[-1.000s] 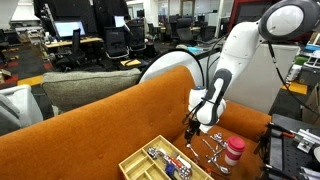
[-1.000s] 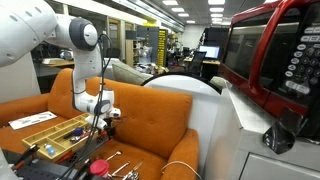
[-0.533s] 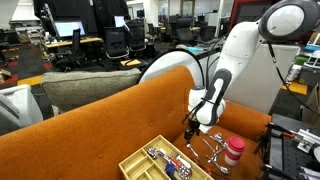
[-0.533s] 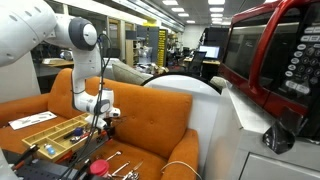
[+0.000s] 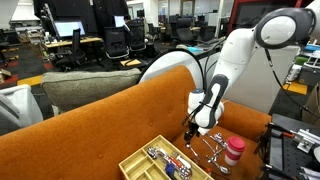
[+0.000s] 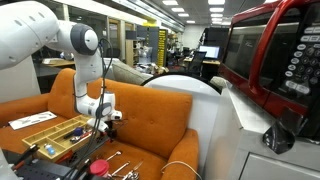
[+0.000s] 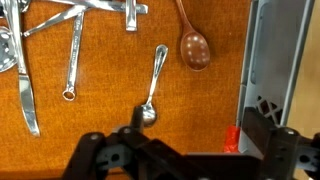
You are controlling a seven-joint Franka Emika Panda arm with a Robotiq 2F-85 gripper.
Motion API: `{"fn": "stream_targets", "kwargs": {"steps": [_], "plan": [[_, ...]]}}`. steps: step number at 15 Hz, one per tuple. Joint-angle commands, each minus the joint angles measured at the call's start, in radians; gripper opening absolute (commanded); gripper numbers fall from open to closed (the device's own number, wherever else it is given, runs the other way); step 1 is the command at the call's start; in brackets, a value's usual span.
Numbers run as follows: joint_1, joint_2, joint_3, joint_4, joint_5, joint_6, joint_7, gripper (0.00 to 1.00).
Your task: Put a spoon in the right compartment of the tray
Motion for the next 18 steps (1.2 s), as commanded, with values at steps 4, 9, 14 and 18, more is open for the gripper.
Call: {"fn": "stream_targets", "kwargs": {"steps": [4,9,14,18], "plan": [[0.018,0.214,-0.031,0.219,0.056,-0.026,0.032,1.00],[0.018,0.380,-0.044,0.414,0.064,-0.081,0.070,1.00],[0.017,0.430,-0.049,0.502,0.070,-0.152,0.101,1.00],[0.019,0.431,-0.057,0.522,0.074,-0.167,0.111,0.68]]}}
